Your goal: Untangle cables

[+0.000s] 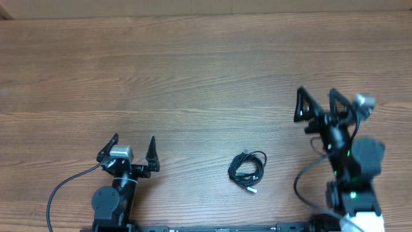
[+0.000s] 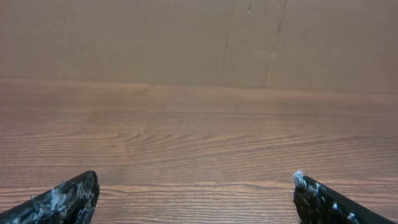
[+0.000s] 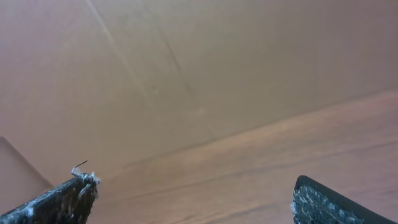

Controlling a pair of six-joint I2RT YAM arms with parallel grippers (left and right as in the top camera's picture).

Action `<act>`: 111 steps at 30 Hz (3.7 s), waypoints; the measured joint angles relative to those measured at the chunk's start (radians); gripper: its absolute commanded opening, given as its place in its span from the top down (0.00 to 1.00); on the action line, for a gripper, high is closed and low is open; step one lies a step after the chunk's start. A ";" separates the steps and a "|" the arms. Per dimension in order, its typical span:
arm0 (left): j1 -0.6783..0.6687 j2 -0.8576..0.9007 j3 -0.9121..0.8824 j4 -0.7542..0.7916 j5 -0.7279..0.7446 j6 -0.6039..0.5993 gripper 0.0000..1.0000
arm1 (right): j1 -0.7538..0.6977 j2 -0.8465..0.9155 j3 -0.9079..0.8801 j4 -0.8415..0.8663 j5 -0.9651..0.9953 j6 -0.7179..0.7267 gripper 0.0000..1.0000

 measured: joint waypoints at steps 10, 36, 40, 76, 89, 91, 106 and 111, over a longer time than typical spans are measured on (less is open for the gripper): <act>0.000 0.000 0.000 0.000 0.002 0.000 0.01 | 0.000 0.221 0.176 0.047 -0.399 0.051 0.00; 0.000 0.000 0.000 0.000 0.003 0.000 0.01 | 0.000 0.262 0.365 -0.958 -0.246 0.064 0.00; 0.000 0.000 0.000 0.000 0.003 0.000 0.00 | 0.000 0.264 0.380 -1.064 -0.290 0.049 0.00; 0.000 0.000 0.000 0.000 0.003 0.000 0.00 | 0.374 0.813 0.252 -0.937 -0.110 0.097 0.96; 0.000 0.000 0.000 0.000 0.003 0.000 0.01 | 0.372 0.825 0.522 -0.868 -0.207 -0.025 0.96; 0.000 0.000 0.000 0.000 0.003 0.000 0.00 | 0.379 0.825 0.531 -0.834 -0.243 -0.071 0.83; 0.000 0.000 0.000 0.011 0.004 -0.001 0.00 | 0.366 0.825 0.584 -0.887 -0.272 -0.143 0.00; 0.000 0.000 0.003 0.071 0.092 -0.001 0.00 | 0.270 0.821 0.749 -1.069 -0.267 -0.145 0.00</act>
